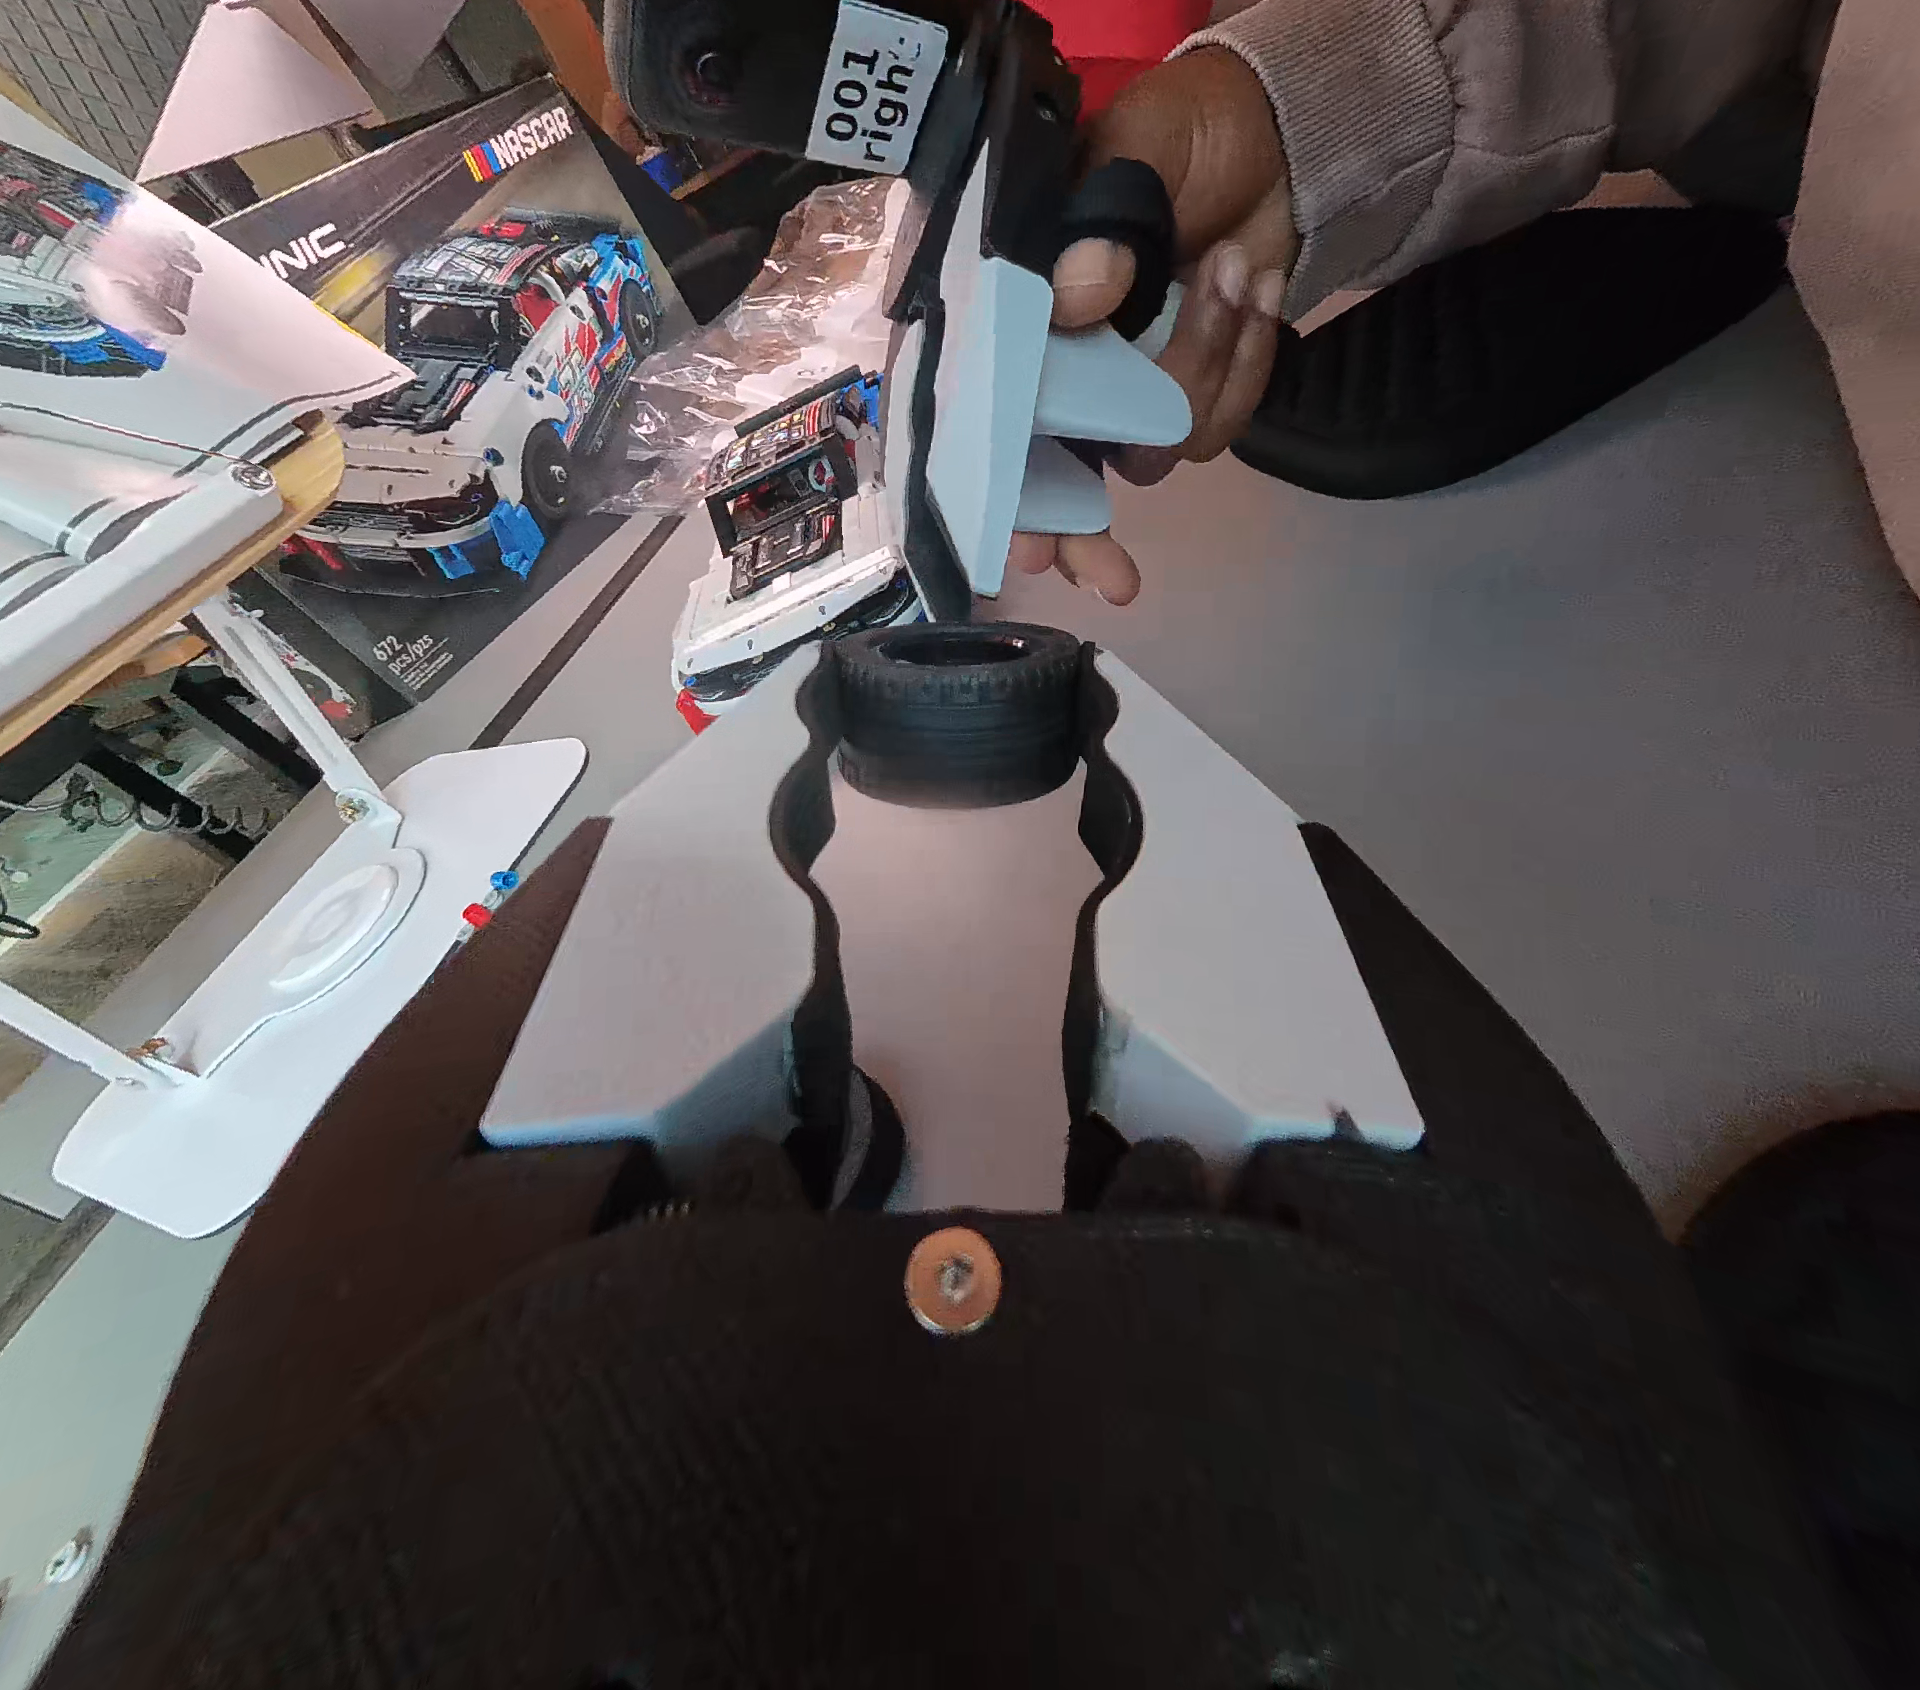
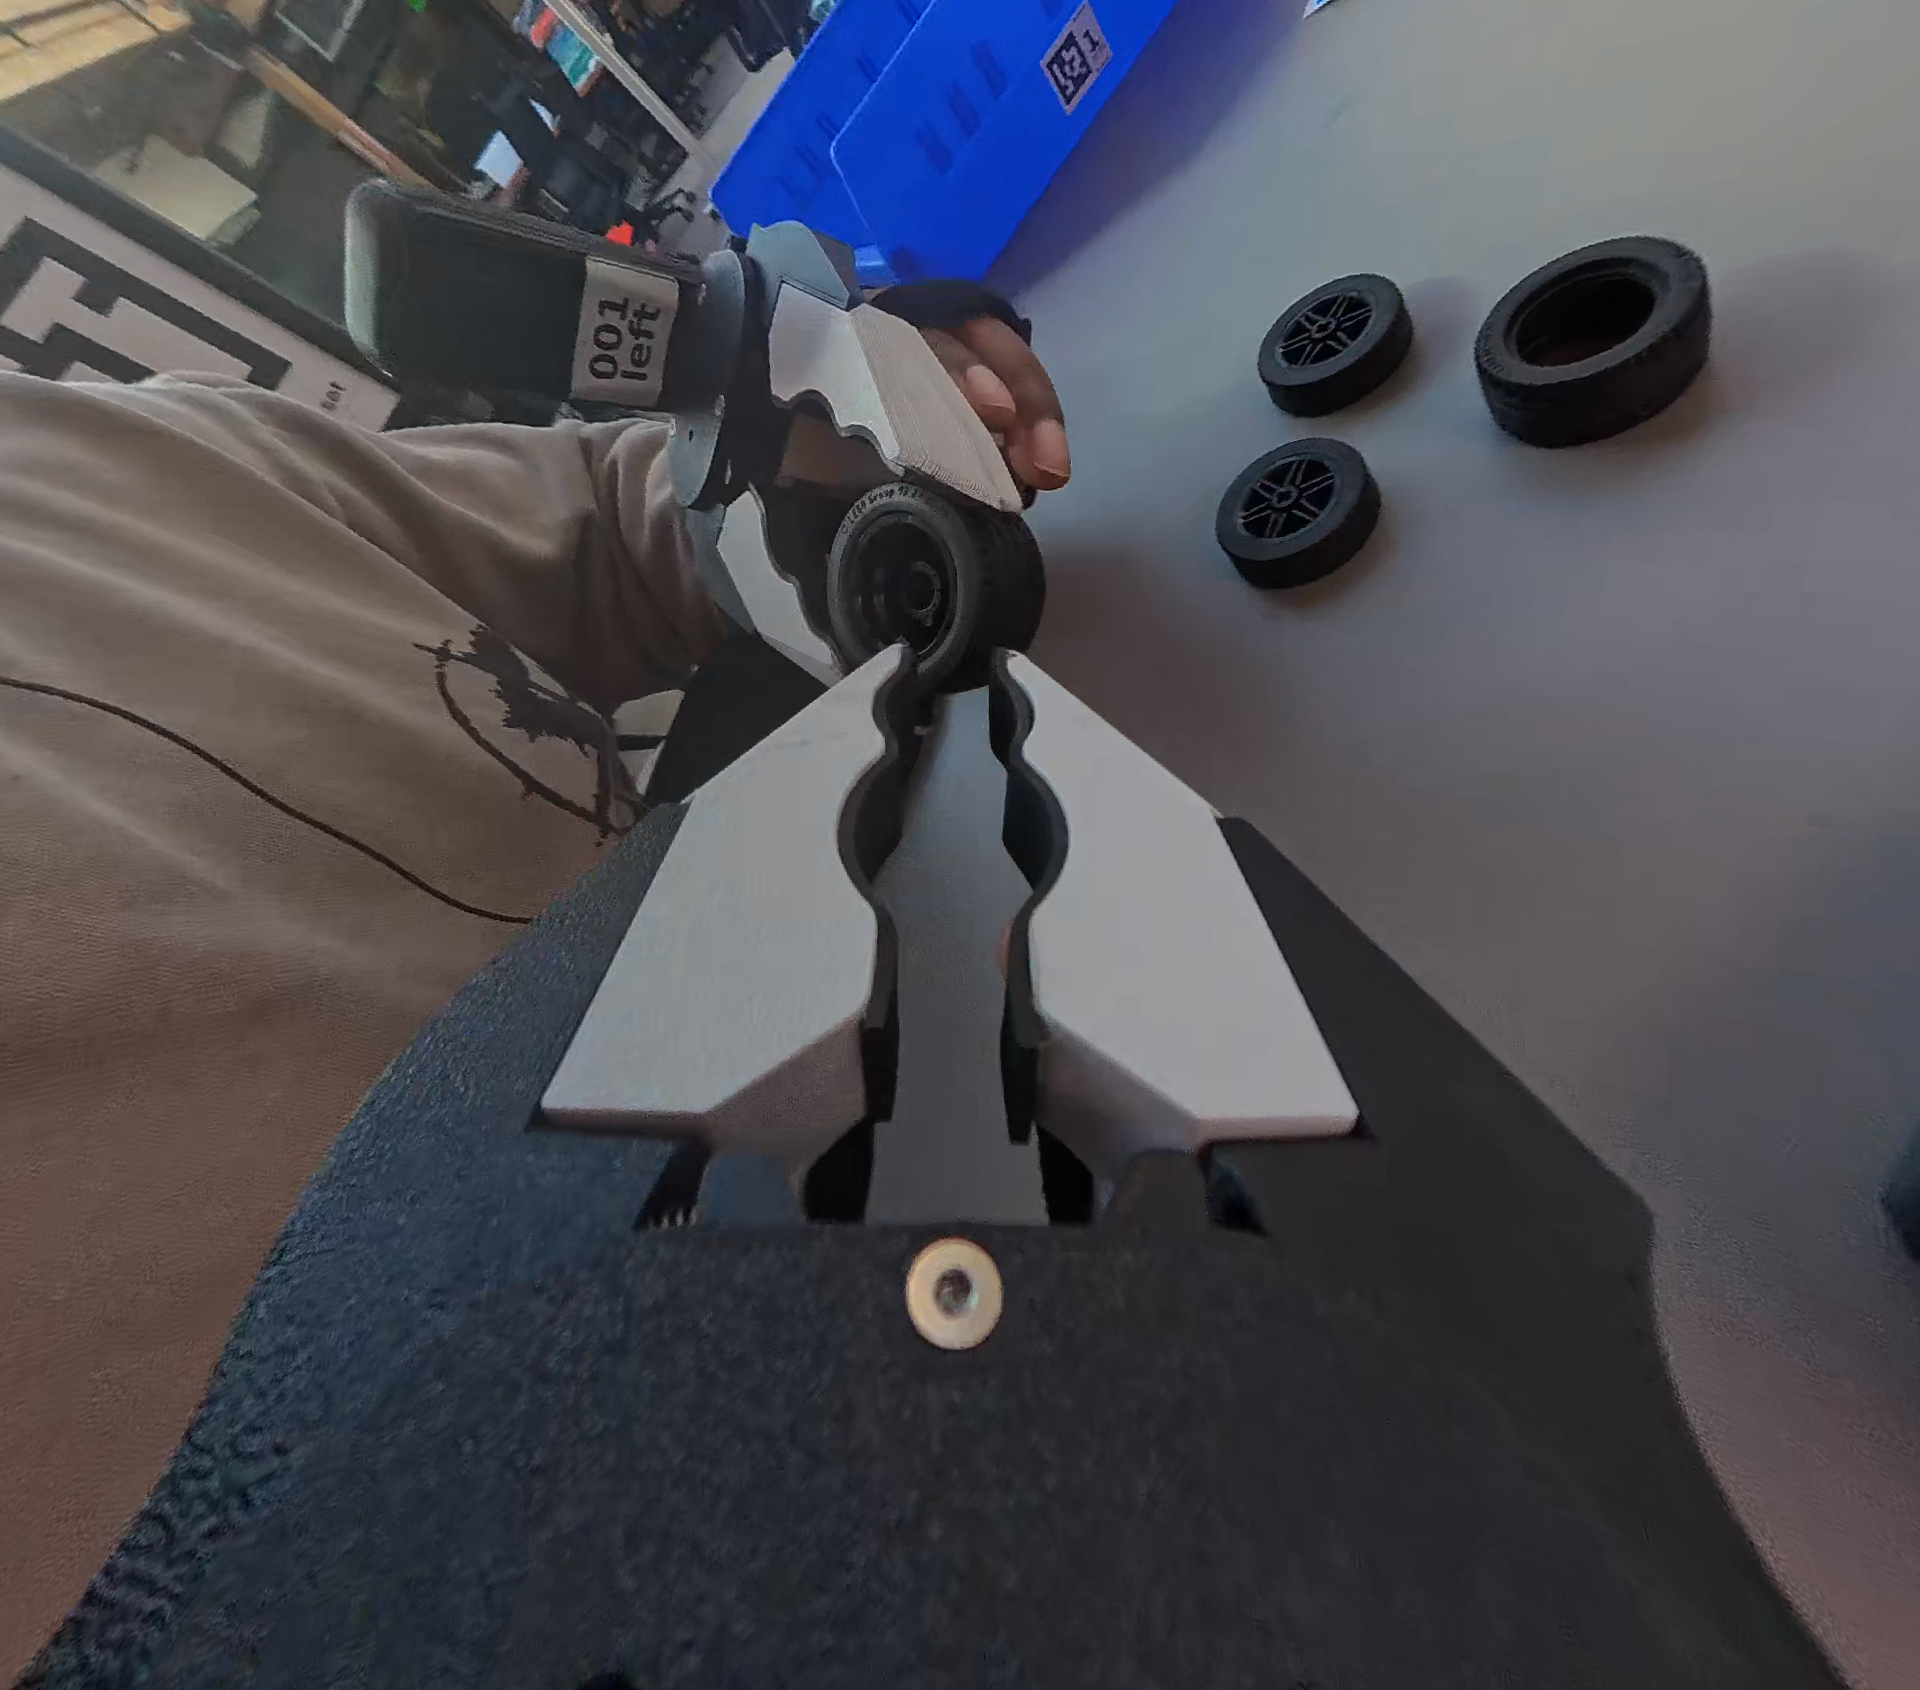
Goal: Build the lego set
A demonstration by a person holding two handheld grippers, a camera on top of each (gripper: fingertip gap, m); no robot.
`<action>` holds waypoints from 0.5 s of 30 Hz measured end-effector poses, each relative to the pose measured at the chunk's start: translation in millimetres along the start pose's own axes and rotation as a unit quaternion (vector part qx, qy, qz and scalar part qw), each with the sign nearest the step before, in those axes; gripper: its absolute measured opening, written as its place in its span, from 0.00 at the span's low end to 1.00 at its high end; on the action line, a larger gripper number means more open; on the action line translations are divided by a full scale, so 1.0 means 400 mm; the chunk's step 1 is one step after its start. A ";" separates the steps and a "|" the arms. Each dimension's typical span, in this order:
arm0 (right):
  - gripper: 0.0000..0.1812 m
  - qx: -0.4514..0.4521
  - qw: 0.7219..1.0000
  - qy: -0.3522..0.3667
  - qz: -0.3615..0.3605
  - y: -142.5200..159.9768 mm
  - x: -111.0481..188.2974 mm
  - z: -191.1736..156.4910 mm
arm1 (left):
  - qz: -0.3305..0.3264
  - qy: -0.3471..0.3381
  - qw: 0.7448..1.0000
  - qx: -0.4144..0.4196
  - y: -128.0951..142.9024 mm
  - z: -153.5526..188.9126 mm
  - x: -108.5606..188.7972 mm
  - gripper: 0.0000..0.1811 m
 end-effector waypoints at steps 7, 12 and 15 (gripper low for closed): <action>0.05 0.025 0.999 0.019 0.011 0.005 -0.011 -0.021 | 0.018 -0.009 1.000 0.002 -0.007 0.011 0.004 0.25; 0.15 0.101 0.992 -0.006 0.081 -0.019 0.024 -0.074 | 0.124 0.041 0.984 0.121 -0.024 -0.012 0.033 0.24; 0.16 0.167 0.979 0.018 0.118 -0.015 0.030 -0.101 | 0.189 0.058 0.965 0.173 -0.035 -0.027 0.056 0.24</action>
Point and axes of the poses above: each gripper's, where its closed fingertips meet, x back along the fingers, y out of its underside, z = x × y across the jaws, the point moved 6 cm from there along x, back along the fingers, and after that the axes turned 7 degrees about y, right-handed, at the moved point
